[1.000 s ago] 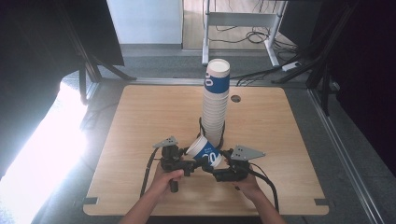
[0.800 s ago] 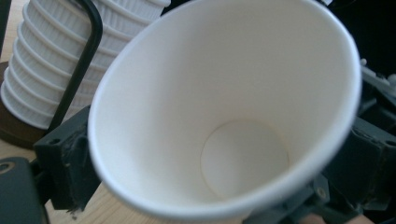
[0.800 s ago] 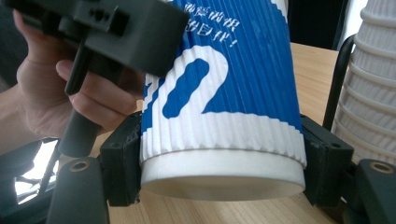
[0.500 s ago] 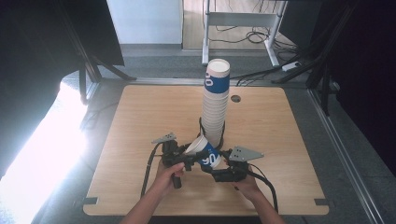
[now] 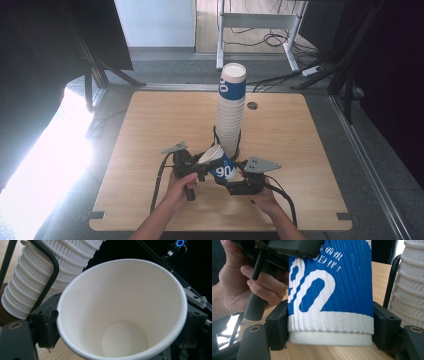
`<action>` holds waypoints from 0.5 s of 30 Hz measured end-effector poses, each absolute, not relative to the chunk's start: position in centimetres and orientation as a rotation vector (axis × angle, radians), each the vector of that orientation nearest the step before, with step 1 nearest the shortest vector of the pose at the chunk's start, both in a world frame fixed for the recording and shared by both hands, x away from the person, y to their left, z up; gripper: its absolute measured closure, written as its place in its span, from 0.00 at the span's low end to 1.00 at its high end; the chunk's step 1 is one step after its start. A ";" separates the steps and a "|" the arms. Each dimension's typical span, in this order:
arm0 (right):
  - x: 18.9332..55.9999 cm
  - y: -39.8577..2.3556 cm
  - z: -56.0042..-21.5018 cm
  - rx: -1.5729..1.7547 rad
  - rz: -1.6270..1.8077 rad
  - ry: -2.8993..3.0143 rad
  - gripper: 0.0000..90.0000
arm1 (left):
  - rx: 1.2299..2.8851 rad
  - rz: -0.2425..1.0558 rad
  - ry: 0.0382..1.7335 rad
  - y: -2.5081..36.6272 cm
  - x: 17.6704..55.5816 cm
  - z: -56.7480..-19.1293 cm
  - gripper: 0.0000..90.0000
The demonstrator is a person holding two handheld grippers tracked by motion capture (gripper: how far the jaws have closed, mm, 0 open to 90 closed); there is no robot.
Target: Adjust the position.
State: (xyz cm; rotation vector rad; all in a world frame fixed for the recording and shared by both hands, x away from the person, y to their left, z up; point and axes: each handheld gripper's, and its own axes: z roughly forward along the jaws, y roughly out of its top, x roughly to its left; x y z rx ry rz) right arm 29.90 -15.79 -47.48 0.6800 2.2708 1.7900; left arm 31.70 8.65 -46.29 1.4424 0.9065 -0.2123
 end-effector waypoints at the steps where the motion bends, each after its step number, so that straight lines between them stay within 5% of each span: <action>1: 29.9 -15.8 -47.5 0.680 1.790 2.271 0.32 | 1.445 -0.209 0.903 8.7 31.7 -46.3 0.15; 15: 30.1 -15.8 -47.3 0.705 1.788 2.308 0.26 | 1.466 -0.152 0.884 8.6 31.3 -46.1 0.17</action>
